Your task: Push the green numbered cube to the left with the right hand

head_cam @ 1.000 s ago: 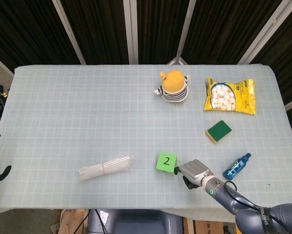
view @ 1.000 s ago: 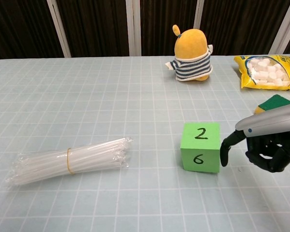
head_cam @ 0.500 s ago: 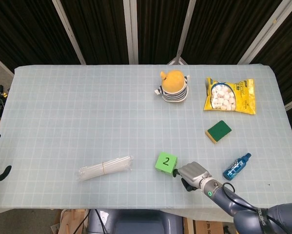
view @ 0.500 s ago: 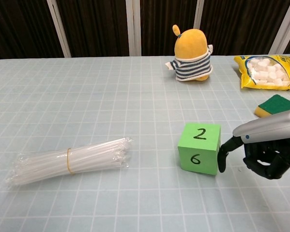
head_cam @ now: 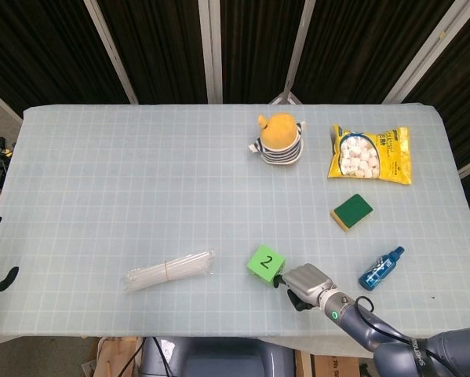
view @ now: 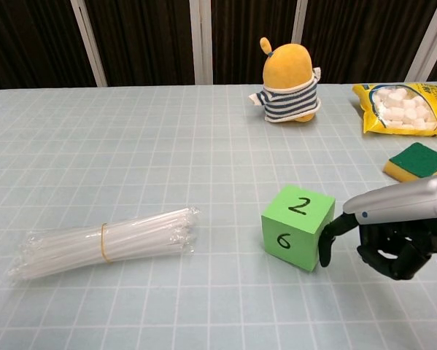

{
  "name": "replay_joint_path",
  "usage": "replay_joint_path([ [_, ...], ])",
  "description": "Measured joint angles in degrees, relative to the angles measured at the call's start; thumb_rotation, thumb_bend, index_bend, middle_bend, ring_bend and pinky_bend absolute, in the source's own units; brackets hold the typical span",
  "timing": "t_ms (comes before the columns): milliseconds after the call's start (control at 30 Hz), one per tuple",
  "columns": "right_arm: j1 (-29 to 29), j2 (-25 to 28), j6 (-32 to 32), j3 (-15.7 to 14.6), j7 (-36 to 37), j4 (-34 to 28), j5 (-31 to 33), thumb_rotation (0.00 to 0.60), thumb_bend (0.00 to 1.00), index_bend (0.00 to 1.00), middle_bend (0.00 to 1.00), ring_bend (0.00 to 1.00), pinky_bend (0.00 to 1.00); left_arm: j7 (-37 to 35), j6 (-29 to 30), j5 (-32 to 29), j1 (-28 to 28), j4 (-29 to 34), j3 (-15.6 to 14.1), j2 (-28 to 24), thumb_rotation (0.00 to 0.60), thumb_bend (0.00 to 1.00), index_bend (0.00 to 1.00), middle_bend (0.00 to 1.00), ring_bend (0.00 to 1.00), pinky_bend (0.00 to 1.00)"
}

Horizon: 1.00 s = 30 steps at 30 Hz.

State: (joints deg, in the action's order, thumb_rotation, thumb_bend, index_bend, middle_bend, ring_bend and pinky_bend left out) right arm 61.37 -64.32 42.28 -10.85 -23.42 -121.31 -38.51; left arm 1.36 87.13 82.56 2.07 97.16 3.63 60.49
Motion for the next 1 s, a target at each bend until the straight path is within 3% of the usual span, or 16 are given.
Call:
replay_joint_path([
  [233,0.4,0.0,-3.8,0.9,2.8,0.5,-0.8,0.6,0.83,0.29,0.83,0.88,0.72,-0.1,0.0,-0.1,0.0,0.0,0.1,0.0,0.6,0.34,0.05,0.0,0.0,0.0],
  [633,-0.1,-2.6,-3.7,2.7,5.7,2.1,-1.8,0.6,0.83,0.2,0.83,0.88,0.72,-0.6,-0.2,-0.2,0.1,-0.1,0.1,-0.2,0.6,0.34,0.05,0.0,0.0,0.0],
  [1000,0.2,-4.7,-3.5,3.9,7.0,4.1,-1.5,0.6,0.83,0.2,0.83,0.88,0.72,-0.7,-0.4,-0.2,0.1,-0.1,0.1,-0.3,0.6,0.34,0.05,0.0,0.0,0.0],
])
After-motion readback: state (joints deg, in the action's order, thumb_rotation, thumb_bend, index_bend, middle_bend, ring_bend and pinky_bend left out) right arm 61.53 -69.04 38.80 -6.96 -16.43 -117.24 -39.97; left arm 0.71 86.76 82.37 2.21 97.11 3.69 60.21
